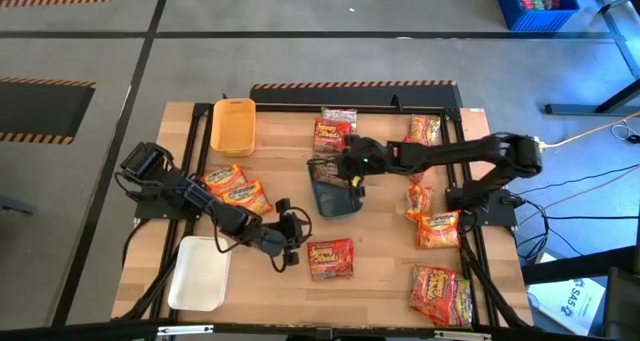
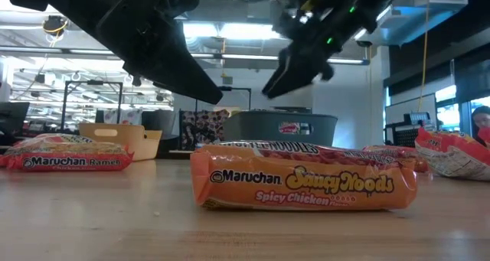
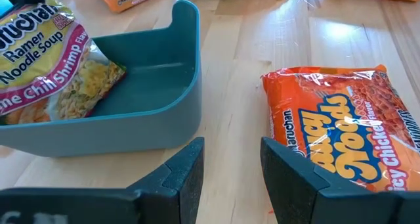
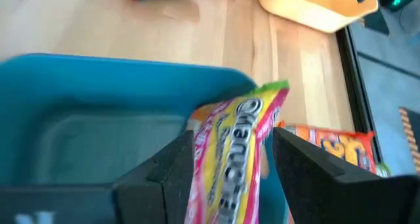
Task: Sort Maruchan noodles
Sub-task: Put the green noodles into the blue bin
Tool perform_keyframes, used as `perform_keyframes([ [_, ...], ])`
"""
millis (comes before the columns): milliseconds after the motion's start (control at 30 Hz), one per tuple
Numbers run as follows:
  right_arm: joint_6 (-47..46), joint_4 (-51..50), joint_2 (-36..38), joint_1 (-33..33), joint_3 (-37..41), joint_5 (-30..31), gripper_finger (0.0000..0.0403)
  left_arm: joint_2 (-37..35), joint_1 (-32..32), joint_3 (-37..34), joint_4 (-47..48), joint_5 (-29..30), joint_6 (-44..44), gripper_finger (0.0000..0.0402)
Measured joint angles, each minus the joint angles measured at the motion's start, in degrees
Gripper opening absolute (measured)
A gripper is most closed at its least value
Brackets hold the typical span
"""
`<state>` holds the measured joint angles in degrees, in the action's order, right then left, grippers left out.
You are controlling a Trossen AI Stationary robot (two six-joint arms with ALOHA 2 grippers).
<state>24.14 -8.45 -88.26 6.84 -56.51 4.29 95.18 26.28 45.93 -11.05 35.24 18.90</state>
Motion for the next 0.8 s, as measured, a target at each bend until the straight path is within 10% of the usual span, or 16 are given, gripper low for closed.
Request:
perform_keyframes([
  [333, -19.15, -20.1, 13.29, -14.86, 0.23, 1.93, 0.0189, -0.04, 0.01, 0.0, -3.24, 0.03, 0.02, 0.0143],
  [800, -38.79, -16.89, 14.17, -37.63, 11.42, 16.24, 0.0189, -0.07, 0.18, 0.0, -11.62, -0.42, 0.09, 0.0143],
])
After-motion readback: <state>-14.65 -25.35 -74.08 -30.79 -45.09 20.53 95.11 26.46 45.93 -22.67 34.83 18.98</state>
